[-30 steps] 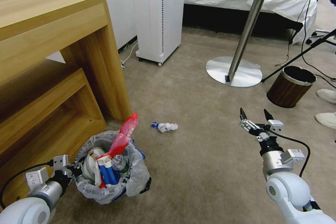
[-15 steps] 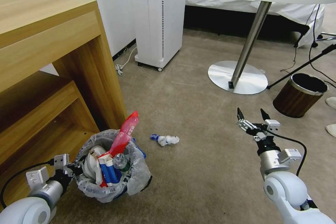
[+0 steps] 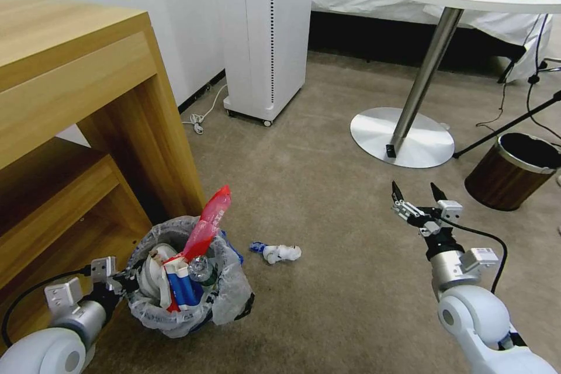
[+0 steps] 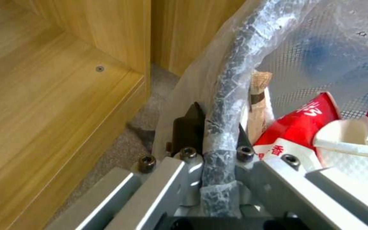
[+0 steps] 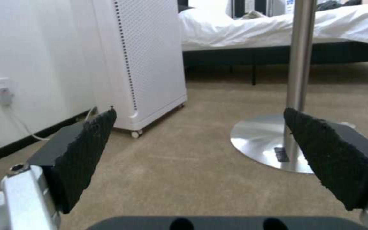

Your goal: Pick up the trash bin and place the garbage on the floor into it.

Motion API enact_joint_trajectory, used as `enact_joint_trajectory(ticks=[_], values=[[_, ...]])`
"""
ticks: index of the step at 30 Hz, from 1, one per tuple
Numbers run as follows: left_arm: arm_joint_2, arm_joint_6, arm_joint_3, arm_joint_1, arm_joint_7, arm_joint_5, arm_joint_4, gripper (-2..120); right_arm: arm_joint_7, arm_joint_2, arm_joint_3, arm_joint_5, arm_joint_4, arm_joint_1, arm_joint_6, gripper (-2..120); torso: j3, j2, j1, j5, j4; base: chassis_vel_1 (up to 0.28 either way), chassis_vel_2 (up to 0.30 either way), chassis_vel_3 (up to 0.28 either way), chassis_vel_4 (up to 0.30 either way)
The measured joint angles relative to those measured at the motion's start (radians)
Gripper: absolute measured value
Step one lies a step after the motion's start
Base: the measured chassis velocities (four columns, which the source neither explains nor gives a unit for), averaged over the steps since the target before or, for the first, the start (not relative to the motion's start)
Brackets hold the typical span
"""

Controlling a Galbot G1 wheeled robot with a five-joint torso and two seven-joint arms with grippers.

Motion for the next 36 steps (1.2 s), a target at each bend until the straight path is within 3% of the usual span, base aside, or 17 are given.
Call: enact_joint_trajectory(ticks=[12,16,19,23,26,27,32,36], values=[[-0.012,0.0,-0.003,0.006,0.0,0.007,0.002,0,0.003,-0.06,-0.105,0.045,-0.011,0.055,-0.044,100,0.0,0.0,0.0,0.0001,0.0,0.0,0.0,0.0,0.0],[-0.017,0.0,-0.005,0.01,0.0,0.012,0.002,0,0.013,-0.098,-0.186,0.118,-0.014,0.119,-0.124,100,0.0,0.0,0.0,0.0001,-0.0002,0.0,0.0,0.0,0.0],[-0.026,-0.001,-0.006,0.009,0.0,0.013,0.002,0,0.047,-0.15,-0.306,0.244,-0.036,0.233,-0.232,100,0.0,0.0,0.0,0.0001,0.0001,0.0,0.0,0.0,0.0],[-0.03,-0.002,-0.006,0.009,0.0,0.015,0.002,0,0.058,-0.166,-0.351,0.278,-0.047,0.27,-0.26,100,0.0,0.0,0.0,-0.0001,0.0,0.0,0.0,0.0,0.0],[-0.04,-0.005,-0.006,0.009,0.001,0.022,0.002,0,0.095,-0.204,-0.489,0.356,-0.089,0.378,-0.311,100,0.0,0.0,0.0,0.0001,0.0,0.0,0.0,0.0,0.0],[-0.04,-0.005,-0.006,0.009,0.001,0.022,0.002,0,0.095,-0.204,-0.489,0.356,-0.089,0.378,-0.311,100,0.0,0.0,0.0,0.0001,0.0,0.0,0.0,0.0,0.0],[-0.055,-0.007,-0.008,0.004,0.002,0.027,0.004,0,0.128,-0.215,-0.727,0.395,-0.179,0.565,-0.326,100,0.0,0.0,0.0,0.0002,0.0001,0.0,0.0,0.0,0.0],[-0.062,-0.007,-0.008,0.001,0.001,0.032,0.008,0,0.127,-0.211,-0.838,0.421,-0.21,0.663,-0.344,100,0.0,0.0,0.0,0.0,0.0,0.0,0.0,0.0,0.0]])
